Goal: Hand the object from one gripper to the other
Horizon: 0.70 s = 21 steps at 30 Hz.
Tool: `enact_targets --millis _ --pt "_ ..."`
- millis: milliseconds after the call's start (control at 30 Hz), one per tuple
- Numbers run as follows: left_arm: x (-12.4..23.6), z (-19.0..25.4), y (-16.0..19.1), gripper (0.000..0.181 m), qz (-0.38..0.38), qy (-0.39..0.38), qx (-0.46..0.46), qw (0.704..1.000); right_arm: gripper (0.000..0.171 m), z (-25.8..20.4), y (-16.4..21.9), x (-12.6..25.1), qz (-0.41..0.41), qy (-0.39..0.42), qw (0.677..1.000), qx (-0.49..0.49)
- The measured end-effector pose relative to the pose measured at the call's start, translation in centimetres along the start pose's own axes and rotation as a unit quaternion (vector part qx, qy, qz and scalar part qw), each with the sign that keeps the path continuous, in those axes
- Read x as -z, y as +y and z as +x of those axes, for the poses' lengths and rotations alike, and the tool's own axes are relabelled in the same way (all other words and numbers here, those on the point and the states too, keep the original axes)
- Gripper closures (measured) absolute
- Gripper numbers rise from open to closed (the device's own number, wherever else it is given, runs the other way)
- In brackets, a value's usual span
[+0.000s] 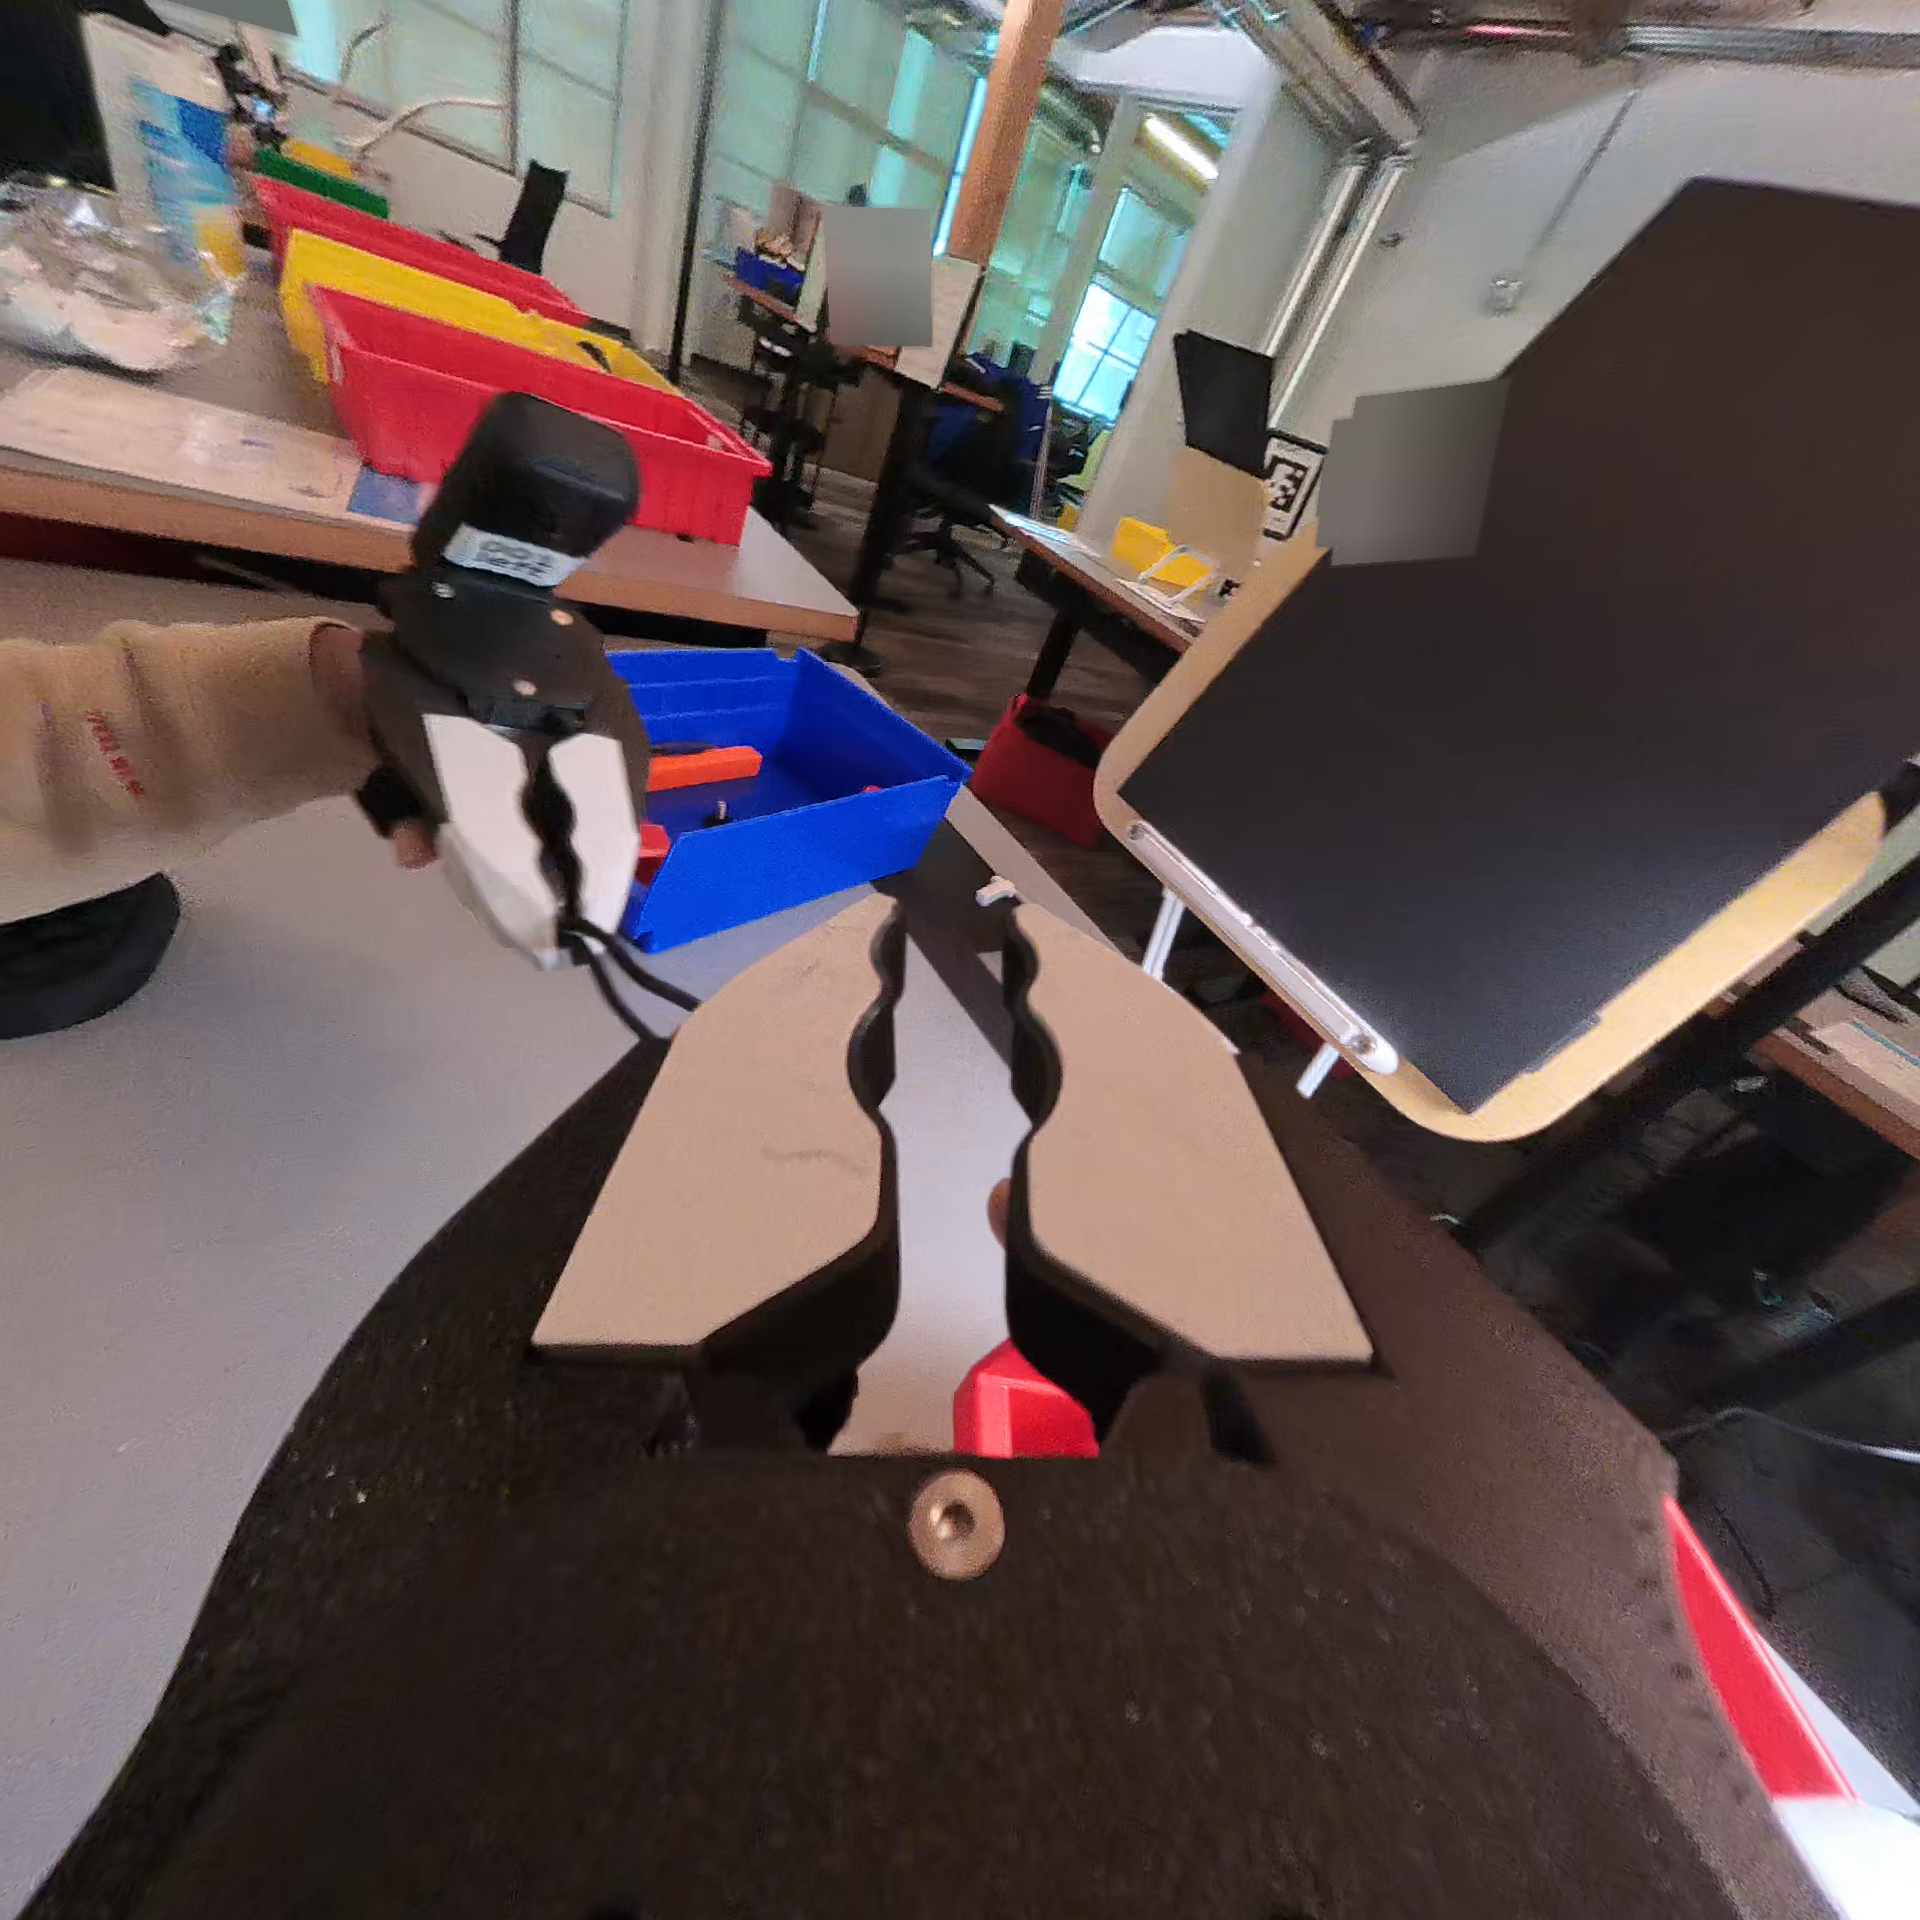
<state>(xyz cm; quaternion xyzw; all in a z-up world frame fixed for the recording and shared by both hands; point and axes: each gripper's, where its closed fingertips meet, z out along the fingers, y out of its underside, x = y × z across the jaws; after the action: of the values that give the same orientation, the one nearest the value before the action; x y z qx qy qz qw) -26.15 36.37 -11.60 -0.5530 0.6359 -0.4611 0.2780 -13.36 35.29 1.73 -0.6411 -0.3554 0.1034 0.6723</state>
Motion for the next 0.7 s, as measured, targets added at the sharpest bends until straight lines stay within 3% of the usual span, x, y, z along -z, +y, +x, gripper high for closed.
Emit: enact_targets --millis 100,233,400,700 --pt "-0.2 -0.3 0.3 0.175 -0.006 0.008 0.034 0.999 0.151 -3.6 0.0 -1.3 -0.028 -0.049 0.996 0.064" --pt "-1.0 0.3 1.5 0.175 -0.039 0.025 0.037 0.998 0.155 -8.5 3.4 -5.4 -0.103 -0.114 0.976 0.154" --pt "-1.5 1.7 1.9 0.175 -0.065 0.047 0.018 0.997 0.161 -12.1 7.5 -8.4 -0.141 -0.193 0.959 0.152" --pt "-1.4 2.6 2.3 0.175 -0.083 0.07 0.008 0.994 0.162 -14.4 9.2 -8.9 -0.16 -0.237 0.944 0.167"
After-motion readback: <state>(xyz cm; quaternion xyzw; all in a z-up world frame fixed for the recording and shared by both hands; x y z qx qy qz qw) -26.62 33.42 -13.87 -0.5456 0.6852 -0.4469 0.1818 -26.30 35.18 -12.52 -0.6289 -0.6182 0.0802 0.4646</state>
